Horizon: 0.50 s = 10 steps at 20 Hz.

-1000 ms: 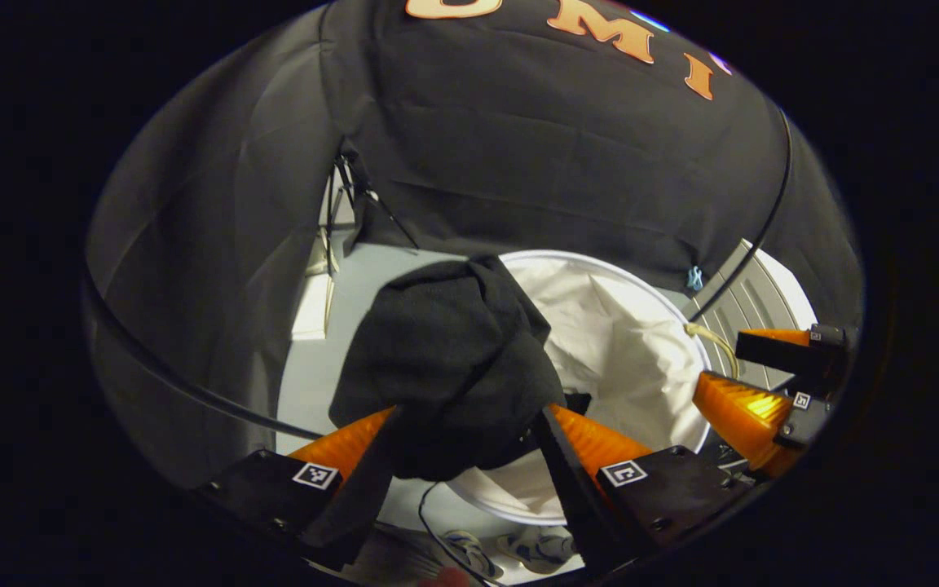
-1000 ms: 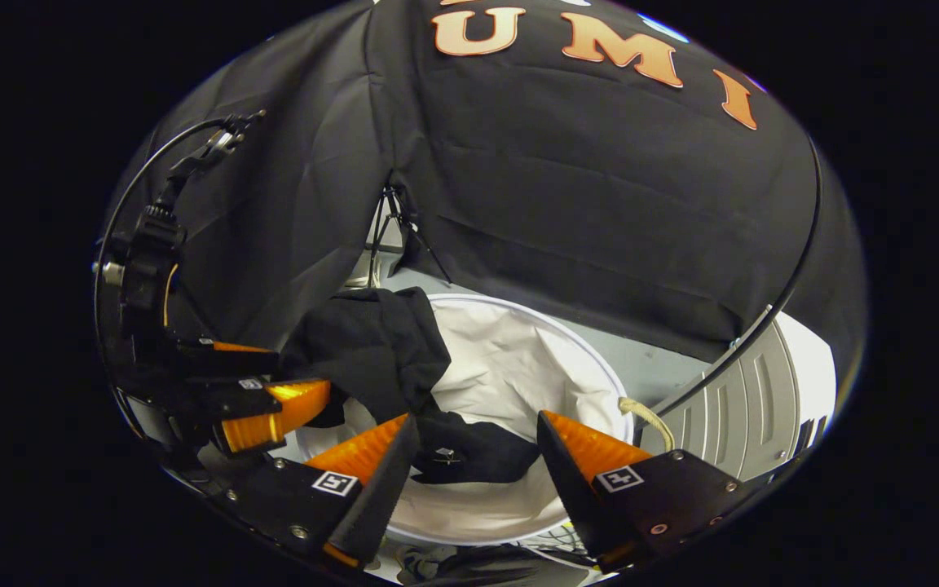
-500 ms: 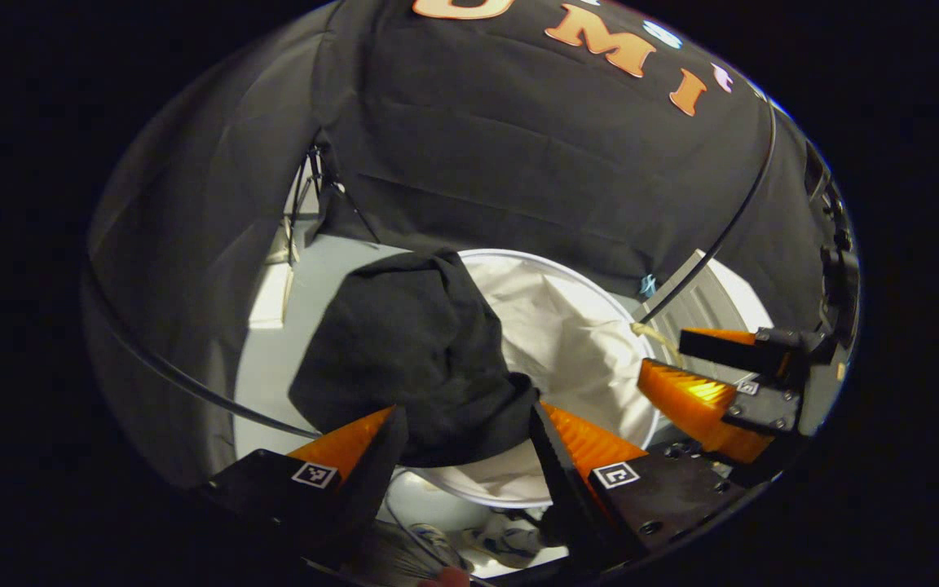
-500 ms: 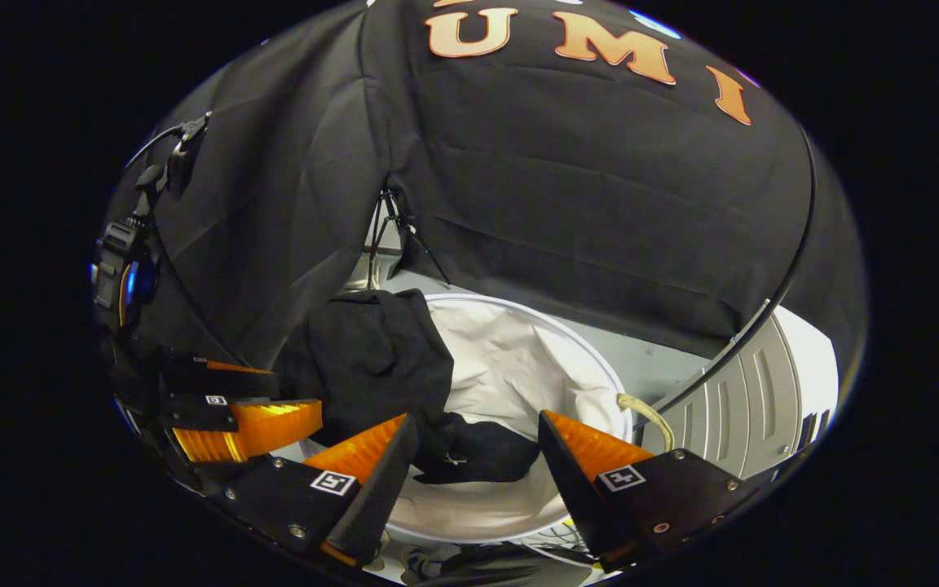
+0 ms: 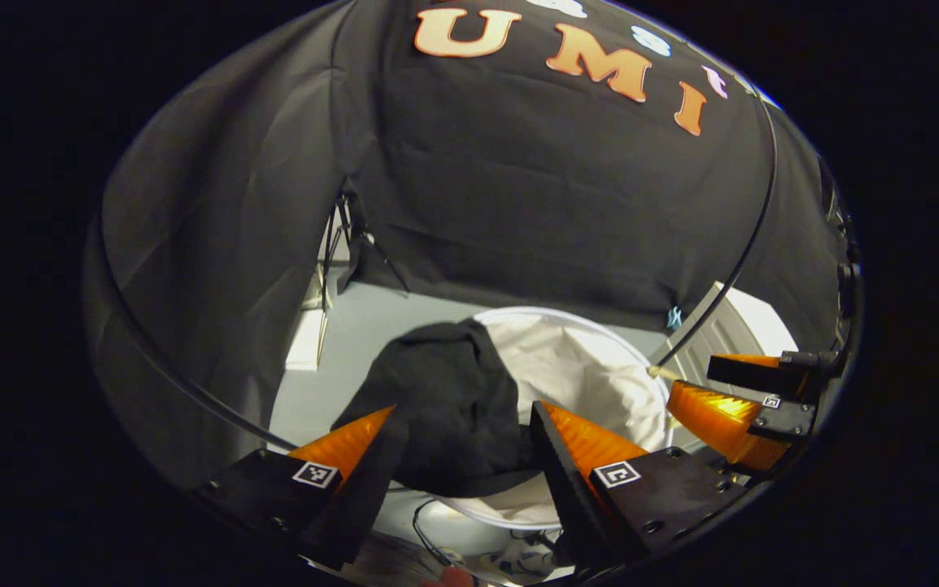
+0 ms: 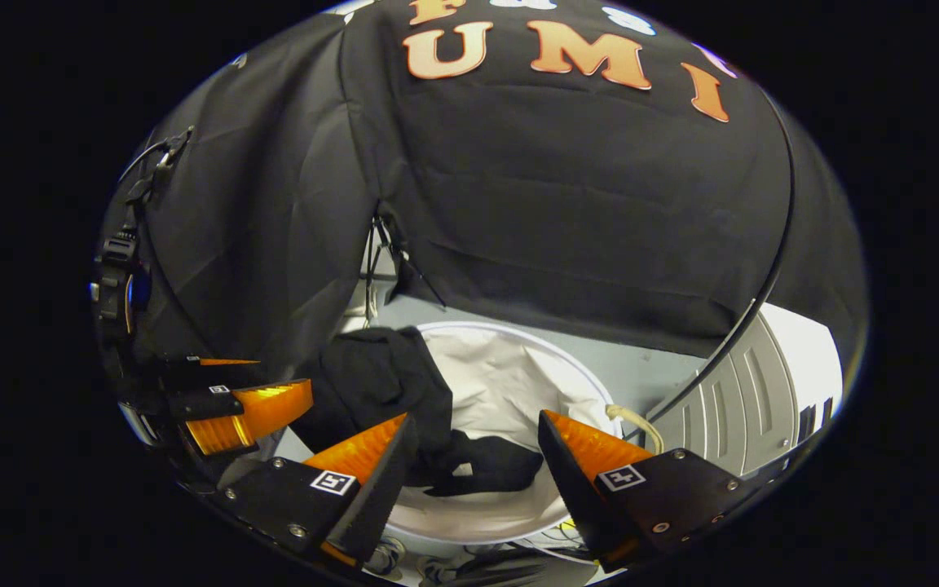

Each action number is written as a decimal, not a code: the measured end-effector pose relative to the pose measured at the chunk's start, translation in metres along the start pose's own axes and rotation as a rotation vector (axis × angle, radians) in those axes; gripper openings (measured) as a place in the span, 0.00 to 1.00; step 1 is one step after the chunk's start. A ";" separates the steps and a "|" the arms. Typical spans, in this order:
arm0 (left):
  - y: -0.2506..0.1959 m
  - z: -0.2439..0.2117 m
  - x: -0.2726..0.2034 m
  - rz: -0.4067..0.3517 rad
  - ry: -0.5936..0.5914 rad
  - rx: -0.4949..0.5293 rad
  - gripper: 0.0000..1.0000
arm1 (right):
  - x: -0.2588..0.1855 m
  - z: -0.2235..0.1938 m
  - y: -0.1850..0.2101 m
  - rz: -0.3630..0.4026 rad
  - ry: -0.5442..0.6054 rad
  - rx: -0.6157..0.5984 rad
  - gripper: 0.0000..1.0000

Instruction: Grasp the clothes on the hanger with both hands and then place them into the laundry hamper below.

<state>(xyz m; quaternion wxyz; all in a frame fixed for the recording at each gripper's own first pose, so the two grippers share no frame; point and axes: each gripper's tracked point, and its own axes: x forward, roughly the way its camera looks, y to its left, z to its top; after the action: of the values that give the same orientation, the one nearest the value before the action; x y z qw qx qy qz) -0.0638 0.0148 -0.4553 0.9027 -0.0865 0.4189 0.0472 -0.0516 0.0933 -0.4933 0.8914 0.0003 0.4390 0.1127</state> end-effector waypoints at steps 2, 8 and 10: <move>-0.010 0.035 -0.018 -0.023 -0.079 -0.017 0.98 | -0.017 0.032 -0.004 0.004 -0.069 0.029 0.92; -0.031 0.140 -0.079 -0.061 -0.301 -0.009 0.94 | -0.071 0.123 -0.009 0.007 -0.257 0.045 0.92; -0.038 0.161 -0.099 -0.063 -0.359 0.000 0.98 | -0.096 0.145 -0.004 0.010 -0.315 0.034 0.92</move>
<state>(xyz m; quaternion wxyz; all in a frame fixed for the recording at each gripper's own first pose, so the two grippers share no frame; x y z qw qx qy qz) -0.0012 0.0081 -0.2731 0.9640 -0.0897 0.2482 0.0335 0.0061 0.0842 -0.3293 0.9485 0.0351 0.2957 0.1081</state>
